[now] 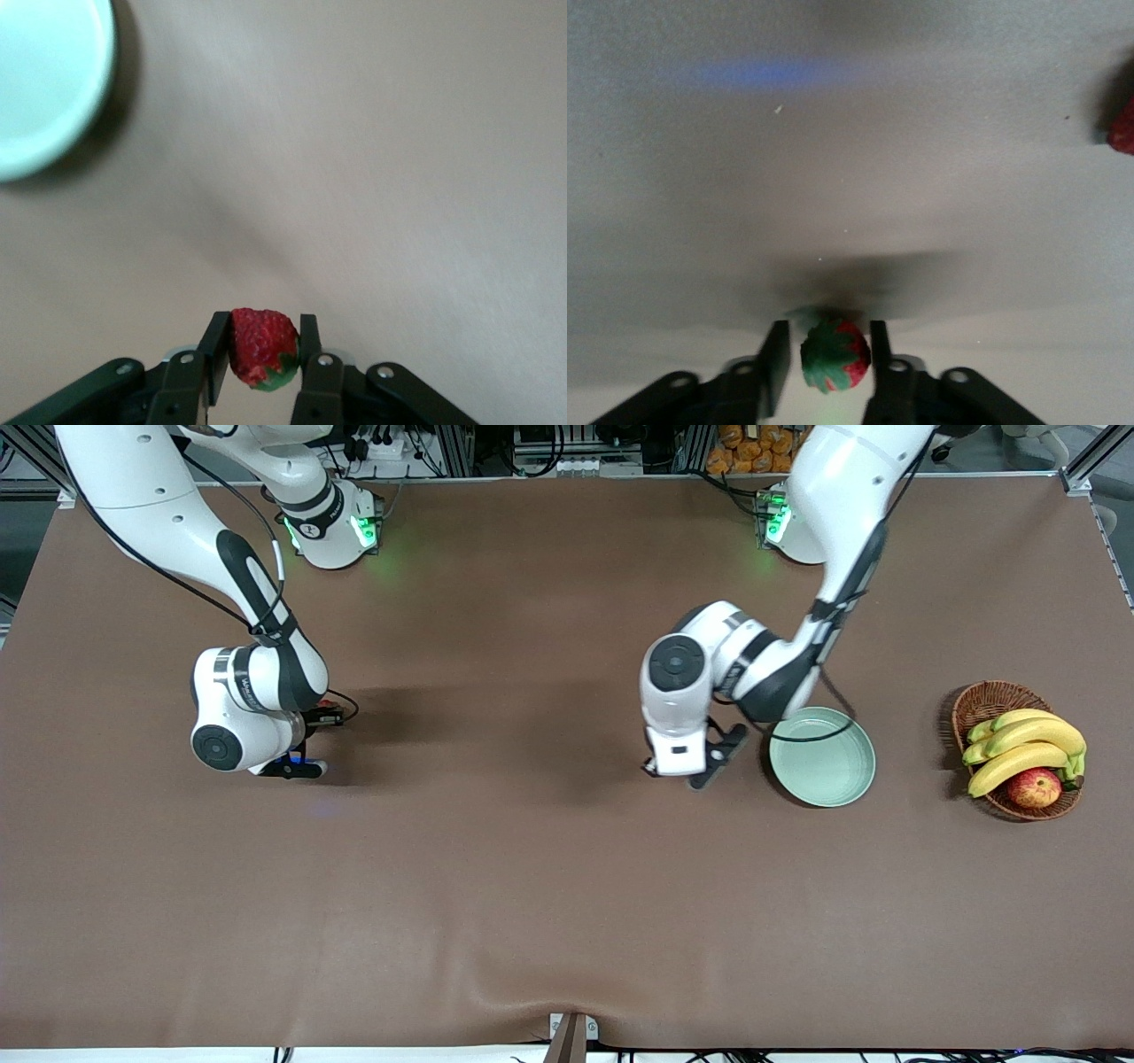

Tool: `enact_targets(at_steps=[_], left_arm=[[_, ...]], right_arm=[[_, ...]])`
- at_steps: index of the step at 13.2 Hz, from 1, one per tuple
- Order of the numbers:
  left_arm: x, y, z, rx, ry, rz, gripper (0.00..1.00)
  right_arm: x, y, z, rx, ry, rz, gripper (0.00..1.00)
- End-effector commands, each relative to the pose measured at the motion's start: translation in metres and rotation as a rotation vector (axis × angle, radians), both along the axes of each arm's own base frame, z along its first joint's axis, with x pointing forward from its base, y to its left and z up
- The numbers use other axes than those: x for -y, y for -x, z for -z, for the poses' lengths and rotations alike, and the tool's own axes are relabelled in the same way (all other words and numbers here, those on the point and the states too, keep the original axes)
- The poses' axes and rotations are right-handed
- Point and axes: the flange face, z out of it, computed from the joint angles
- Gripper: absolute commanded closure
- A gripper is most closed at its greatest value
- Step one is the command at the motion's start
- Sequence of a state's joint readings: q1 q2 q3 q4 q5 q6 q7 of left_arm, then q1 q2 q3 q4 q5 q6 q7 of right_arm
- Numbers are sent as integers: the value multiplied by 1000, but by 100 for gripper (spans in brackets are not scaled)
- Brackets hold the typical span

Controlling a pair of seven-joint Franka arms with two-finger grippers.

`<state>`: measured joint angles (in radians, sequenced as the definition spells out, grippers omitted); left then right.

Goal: Collect all strawberries into plate
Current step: 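Place the strawberry on the green plate with the left gripper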

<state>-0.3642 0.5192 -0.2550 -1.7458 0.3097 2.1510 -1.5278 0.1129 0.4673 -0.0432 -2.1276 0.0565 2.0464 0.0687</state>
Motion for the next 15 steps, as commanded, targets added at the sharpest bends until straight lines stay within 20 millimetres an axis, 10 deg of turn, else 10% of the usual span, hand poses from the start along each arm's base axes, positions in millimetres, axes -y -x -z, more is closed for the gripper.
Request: enact_targets(at_steps=[1, 7, 15], left_arm=[[-44, -13, -20, -57, -42, 144, 100], [-157, -49, -30, -221, 29, 447, 100], [-273, -41, 59, -263, 121, 620, 100]], right_arm=[[3, 0, -4, 10, -1, -18, 71], [-26, -56, -58, 160, -25, -35, 82], [-195, -92, -109, 246, -413, 246, 79]])
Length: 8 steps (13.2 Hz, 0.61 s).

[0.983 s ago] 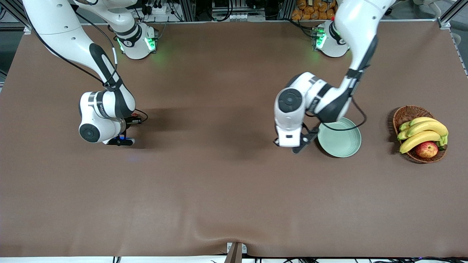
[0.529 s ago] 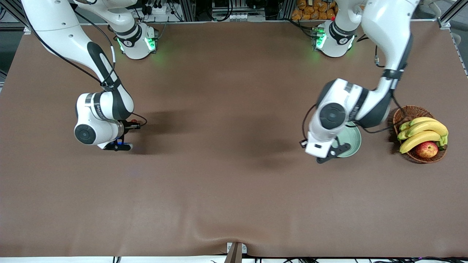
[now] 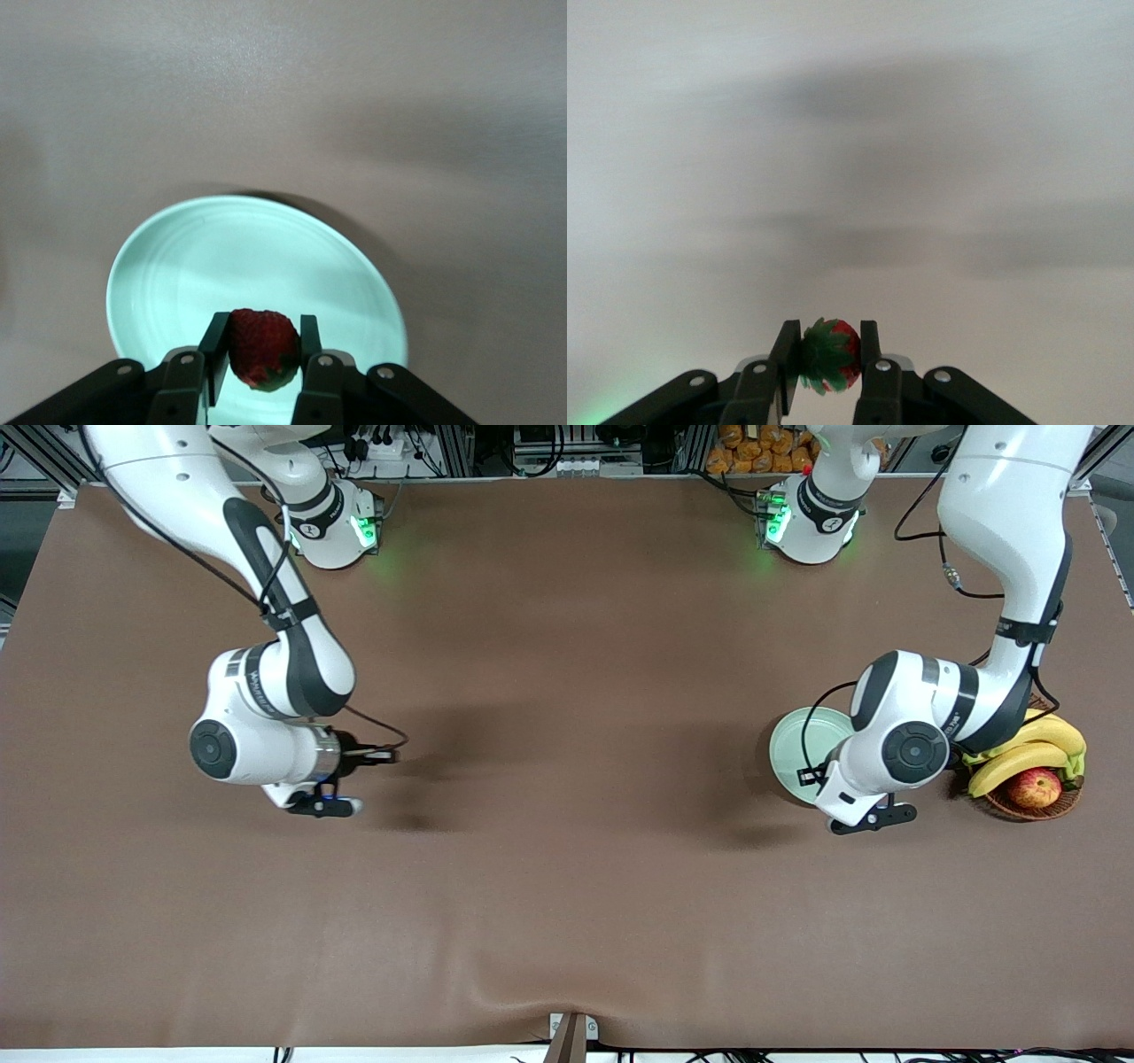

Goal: Collect all strawberries into plate
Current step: 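Place the strawberry on the green plate with the left gripper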

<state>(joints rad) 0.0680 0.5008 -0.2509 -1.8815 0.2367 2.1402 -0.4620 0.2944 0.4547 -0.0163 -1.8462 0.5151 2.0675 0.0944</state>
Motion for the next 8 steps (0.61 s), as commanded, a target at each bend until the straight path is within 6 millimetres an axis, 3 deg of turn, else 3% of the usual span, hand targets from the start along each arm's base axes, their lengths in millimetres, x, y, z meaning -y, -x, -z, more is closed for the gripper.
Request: enact_targets(at_steps=[1, 2, 3, 4, 5, 6, 8], left_arm=[[-11, 19, 21, 26, 45, 33, 100], [-10, 24, 28, 36, 53, 37, 100], [-9, 27, 36, 41, 61, 39, 87], [-8, 26, 35, 45, 62, 39, 58], [-8, 25, 30, 54, 61, 41, 19], [-8, 22, 20, 71, 58, 39, 0], [-2, 16, -7, 104, 50, 46, 0]], right_arm=[[-60, -8, 3, 19, -113, 81, 79], [-85, -5, 6, 42, -128, 127, 79], [-111, -3, 10, 61, -137, 189, 77], [-143, 1, 17, 73, -143, 252, 74], [-177, 8, 25, 80, -149, 316, 74], [-208, 13, 29, 91, -157, 389, 74], [-250, 22, 41, 104, -157, 493, 72]])
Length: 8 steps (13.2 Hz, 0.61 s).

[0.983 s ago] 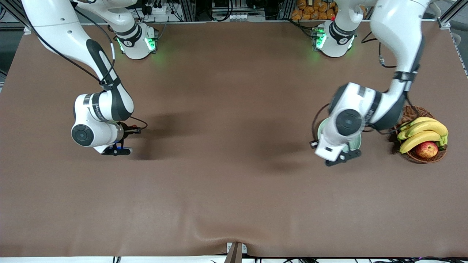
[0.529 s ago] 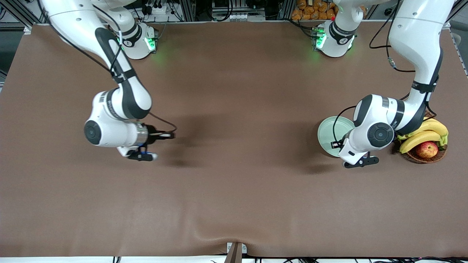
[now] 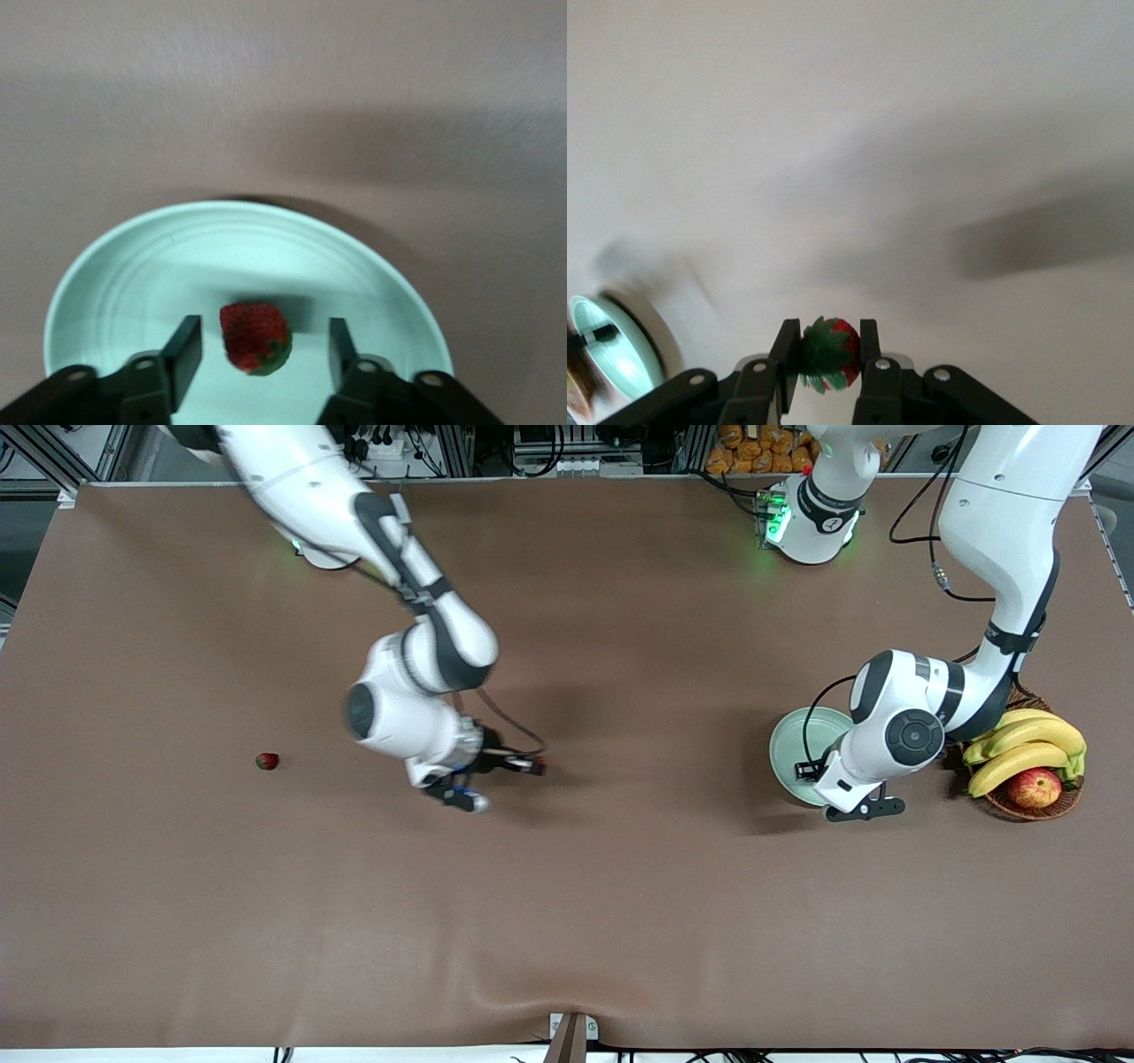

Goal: Collect all strawberries into plate
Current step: 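Place the strawberry on the green plate with the left gripper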

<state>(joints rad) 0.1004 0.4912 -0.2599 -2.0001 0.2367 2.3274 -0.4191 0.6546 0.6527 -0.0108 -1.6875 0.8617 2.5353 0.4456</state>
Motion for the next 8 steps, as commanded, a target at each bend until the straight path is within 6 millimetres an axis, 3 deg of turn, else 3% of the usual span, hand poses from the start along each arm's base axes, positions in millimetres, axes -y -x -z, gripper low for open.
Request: enact_targets(at_steps=[1, 5, 8], left_arm=[[15, -4, -54, 50, -5, 20, 0], [48, -10, -120, 14, -30, 59, 0], [59, -12, -133, 8, 6, 38, 0]], right_arm=[[-48, -1, 16, -30, -37, 151, 70], [-96, 18, 33, -57, -85, 329, 64], [-115, 28, 46, -81, -94, 406, 61]])
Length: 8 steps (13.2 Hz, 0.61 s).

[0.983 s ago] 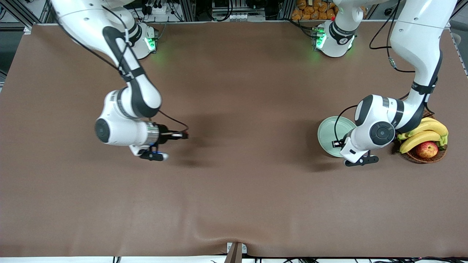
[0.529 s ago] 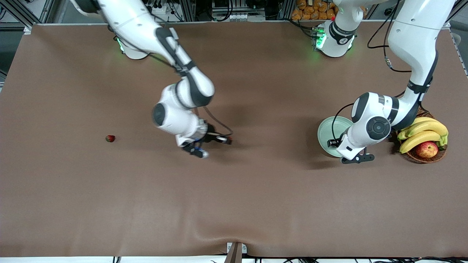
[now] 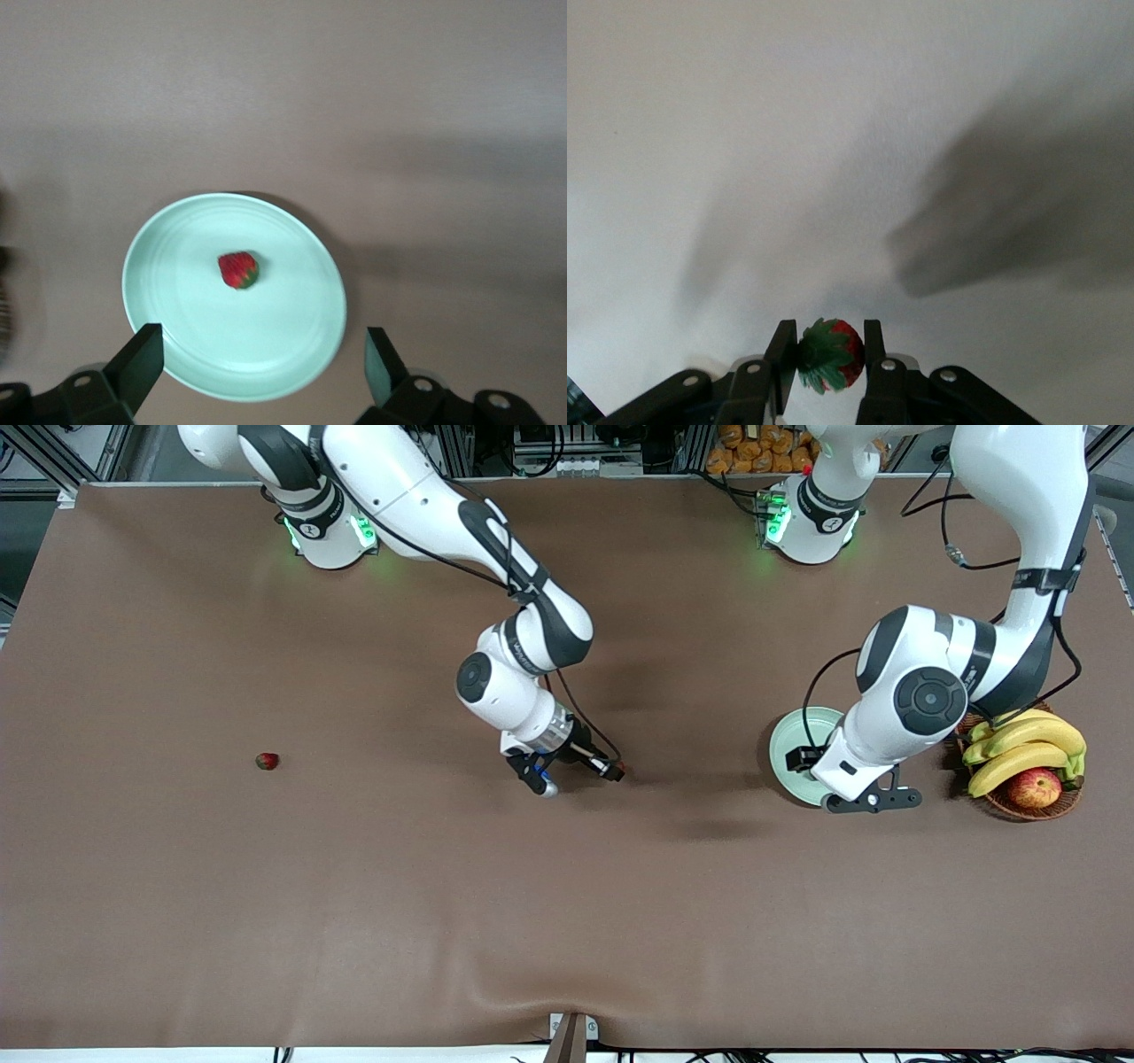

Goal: Collect all strawberries into plate
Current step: 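Set the second strawberry down mid-table with the right gripper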

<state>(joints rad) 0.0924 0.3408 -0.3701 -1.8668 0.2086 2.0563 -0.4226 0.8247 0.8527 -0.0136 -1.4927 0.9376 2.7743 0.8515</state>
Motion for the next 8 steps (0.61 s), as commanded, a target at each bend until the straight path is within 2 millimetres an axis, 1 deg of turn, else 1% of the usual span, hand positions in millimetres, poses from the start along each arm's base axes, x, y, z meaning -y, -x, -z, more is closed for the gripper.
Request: enact_targets(at_steps=[1, 2, 3, 4, 5, 6, 7, 8], left_arm=[[7, -2, -8, -12, 34, -20, 0], [15, -2, -10, -11, 51, -20, 0], [20, -1, -9, -17, 66, -28, 0], [22, -1, -8, -23, 78, -32, 0], [23, -2, -10, -19, 81, -36, 0], [23, -2, -11, -18, 81, -38, 0], [23, -2, -11, -18, 81, -39, 0], [23, -2, -11, -18, 82, -40, 0]], right_arm=[[-18, 2, 8, -26, -29, 66, 58], [-21, 7, 12, -37, -26, 70, 47], [-24, 10, 16, -41, -23, 65, 40], [-26, 13, 18, -42, -19, 62, 28], [-25, 12, 15, -41, -22, 62, 20], [-19, 5, 11, -35, -26, 71, 19], [-11, -6, 1, -23, -34, 80, 17], [1, -17, -5, -18, -31, 90, 13]])
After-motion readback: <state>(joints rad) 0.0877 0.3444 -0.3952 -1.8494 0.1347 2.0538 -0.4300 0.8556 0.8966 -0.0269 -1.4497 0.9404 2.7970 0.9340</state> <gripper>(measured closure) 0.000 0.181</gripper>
